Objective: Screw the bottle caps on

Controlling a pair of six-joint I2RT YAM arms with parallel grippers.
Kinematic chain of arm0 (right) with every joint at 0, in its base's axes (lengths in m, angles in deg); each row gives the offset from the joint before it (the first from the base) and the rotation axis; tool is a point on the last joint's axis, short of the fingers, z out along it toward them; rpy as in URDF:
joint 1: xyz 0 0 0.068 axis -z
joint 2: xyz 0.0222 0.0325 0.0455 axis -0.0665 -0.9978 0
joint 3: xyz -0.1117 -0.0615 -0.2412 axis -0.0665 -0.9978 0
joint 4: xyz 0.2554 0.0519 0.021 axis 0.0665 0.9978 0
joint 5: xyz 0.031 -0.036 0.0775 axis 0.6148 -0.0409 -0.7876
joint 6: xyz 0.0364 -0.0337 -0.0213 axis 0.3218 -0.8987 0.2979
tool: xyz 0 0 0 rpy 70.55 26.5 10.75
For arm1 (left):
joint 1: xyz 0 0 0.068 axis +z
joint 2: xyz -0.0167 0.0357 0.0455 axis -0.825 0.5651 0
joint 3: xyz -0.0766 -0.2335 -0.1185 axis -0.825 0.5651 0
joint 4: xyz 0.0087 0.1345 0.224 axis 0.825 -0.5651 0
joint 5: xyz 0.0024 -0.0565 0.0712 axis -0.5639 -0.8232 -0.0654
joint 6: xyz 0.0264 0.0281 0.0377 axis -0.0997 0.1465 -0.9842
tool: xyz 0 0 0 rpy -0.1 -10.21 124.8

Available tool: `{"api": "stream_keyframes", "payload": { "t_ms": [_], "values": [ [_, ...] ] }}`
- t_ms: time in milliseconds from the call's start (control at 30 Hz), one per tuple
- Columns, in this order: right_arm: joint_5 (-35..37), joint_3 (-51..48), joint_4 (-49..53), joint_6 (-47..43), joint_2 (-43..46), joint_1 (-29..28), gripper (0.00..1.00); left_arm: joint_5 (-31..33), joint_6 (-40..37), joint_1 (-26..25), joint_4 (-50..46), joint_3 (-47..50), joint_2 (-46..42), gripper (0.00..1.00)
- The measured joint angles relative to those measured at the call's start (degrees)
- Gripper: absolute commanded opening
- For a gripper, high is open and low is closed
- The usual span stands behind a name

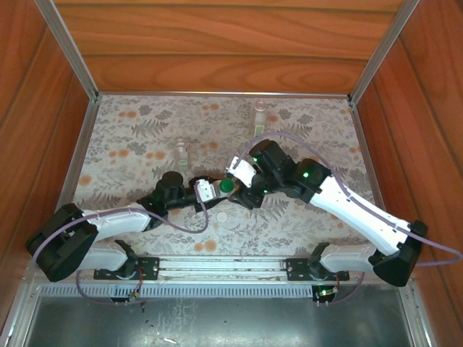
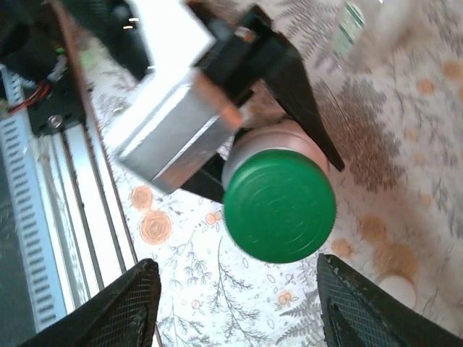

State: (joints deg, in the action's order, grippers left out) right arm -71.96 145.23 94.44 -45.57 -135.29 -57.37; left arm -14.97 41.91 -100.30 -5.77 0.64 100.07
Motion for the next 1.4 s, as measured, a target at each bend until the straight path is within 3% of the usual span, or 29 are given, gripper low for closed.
{"api": "stream_keyframes", "payload": {
  "t_ms": [267,500,967,1167,1400],
  "values": [
    [-0.3,3.1,4.1,-21.4,-1.9,0.0,0.66,-3.1,-0.1,0.0,-0.1,0.7,-1.0,0.56],
    [-0.2,5.8,4.2,-26.8,-6.1,0.0,0.62,-4.8,-0.1,0.0,-0.2,0.7,-1.0,0.56],
    [-1.6,7.8,4.5,-27.9,-9.1,0.0,0.28,-4.7,0.0,0.0,-0.3,0.7,-1.0,0.56],
    [-0.8,6.2,2.0,-20.0,-8.3,0.0,0.02,-2.9,-0.2,0.0,-0.6,0.7,-1.0,0.56],
    [4.9,2.5,-5.1,8.8,-7.1,-0.5,0.00,2.4,-1.5,0.1,-1.4,-0.2,-0.2,0.56]
  ]
}}
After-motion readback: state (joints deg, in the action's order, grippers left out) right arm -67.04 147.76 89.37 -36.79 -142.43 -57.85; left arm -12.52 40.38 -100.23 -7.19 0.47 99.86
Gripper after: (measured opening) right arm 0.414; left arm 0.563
